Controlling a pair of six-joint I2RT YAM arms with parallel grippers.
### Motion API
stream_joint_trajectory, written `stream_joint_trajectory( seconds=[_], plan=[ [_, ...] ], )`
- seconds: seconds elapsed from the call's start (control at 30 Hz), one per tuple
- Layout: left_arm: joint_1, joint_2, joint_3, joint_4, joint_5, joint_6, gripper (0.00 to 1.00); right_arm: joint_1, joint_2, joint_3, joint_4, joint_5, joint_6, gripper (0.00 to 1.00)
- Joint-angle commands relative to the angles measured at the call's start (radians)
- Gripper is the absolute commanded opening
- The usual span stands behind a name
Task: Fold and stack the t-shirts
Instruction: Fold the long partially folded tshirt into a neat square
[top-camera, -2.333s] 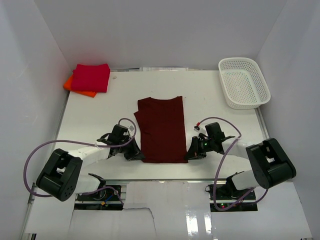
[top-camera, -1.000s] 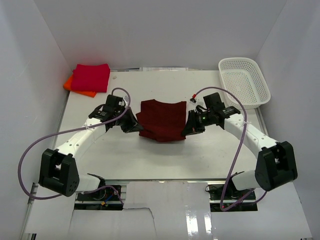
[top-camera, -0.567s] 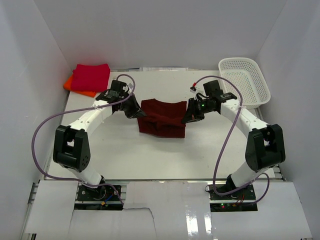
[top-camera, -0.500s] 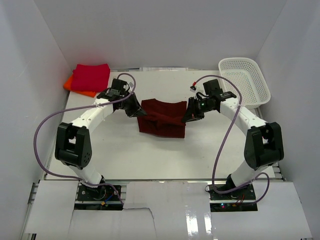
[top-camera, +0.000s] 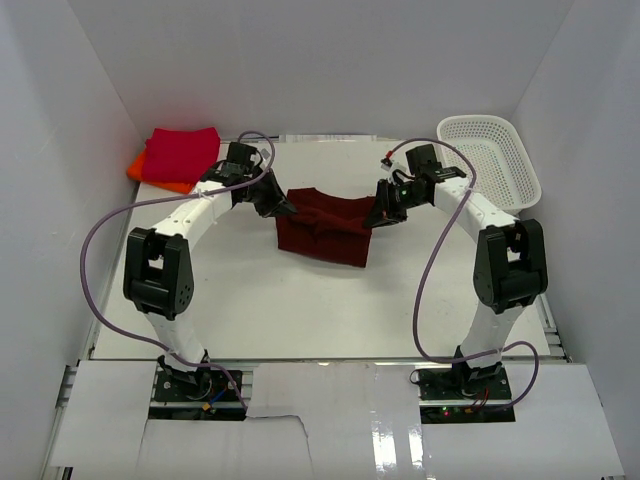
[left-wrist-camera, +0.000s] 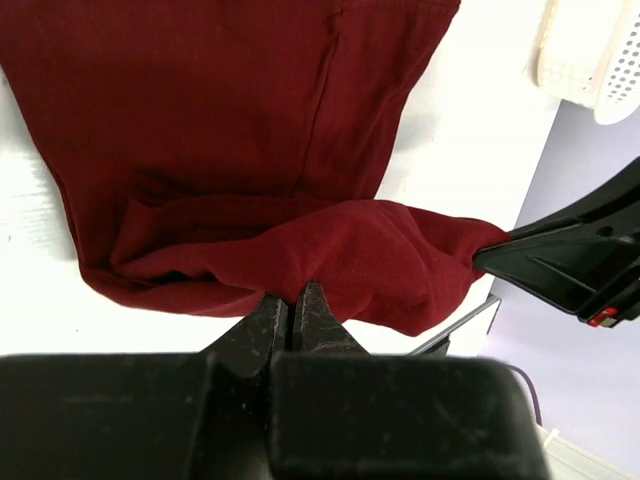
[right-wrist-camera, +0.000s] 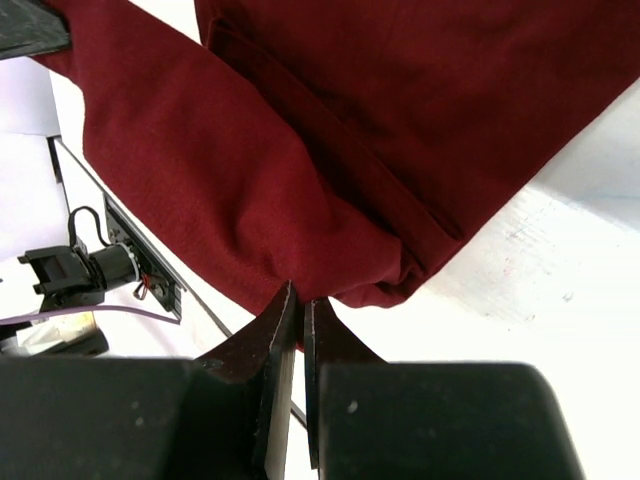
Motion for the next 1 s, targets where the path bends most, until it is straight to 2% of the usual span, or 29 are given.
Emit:
stream_joint_trajectory(
  seconds=[0.0, 0.63, 0.97],
  plan=[
    [0.011, -0.001, 0.059, 0.002, 0.008, 0.013, 0.00, -0.012, 0.022, 0.080, -0.002, -0.029, -0.015, 0.08],
    [0.018, 0.085, 0.266, -0.062, 0.017, 0.022, 0.00, -0.023, 0.068, 0.296, -0.093, -0.028, -0.002, 0.08],
    [0.035, 0.230, 0.459, -0.091, 0.018, 0.021, 0.00, -0.060, 0.179, 0.497, -0.133, -0.043, 0.005, 0.08]
  ],
)
